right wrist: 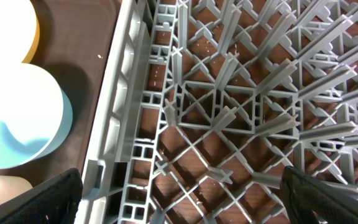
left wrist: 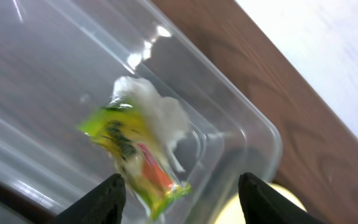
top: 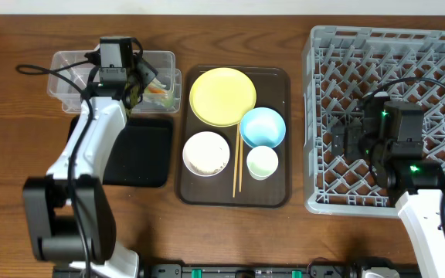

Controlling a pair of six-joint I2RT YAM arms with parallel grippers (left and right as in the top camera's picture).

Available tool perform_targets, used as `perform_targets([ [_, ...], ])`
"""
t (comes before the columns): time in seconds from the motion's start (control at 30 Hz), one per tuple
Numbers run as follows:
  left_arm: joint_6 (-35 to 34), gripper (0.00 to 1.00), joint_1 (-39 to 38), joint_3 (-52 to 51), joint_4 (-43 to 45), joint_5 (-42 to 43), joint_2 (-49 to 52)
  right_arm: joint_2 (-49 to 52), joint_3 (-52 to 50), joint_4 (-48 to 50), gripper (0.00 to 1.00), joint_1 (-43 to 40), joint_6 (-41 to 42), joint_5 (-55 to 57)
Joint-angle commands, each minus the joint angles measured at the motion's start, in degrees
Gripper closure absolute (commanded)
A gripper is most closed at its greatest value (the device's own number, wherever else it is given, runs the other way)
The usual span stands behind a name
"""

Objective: Sort waste into correct bins and load items into the dishwasher rack
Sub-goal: 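Move the wrapper left and release it into the clear bin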

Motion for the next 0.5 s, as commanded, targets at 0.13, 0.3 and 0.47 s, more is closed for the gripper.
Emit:
perform_targets([
  [0.13,19.8,0.38,-9.0,0.0,-10.7,-0.2,-6.9,0.0,1.0,-0.1,0.01,0.4,0.5,-0.2],
  [0.3,21.5,0.4,-17.7,0.0,-18.8,-0.2,-5.6,0.0,1.0,-0.2,0.01,0.4,0.5,-0.2],
  [0.47,21.4,0.4,-24.7,-0.1,-21.8,-0.2,-2.5,0.0,1.0,-0.2,0.01,0.4,0.5,-0.2],
])
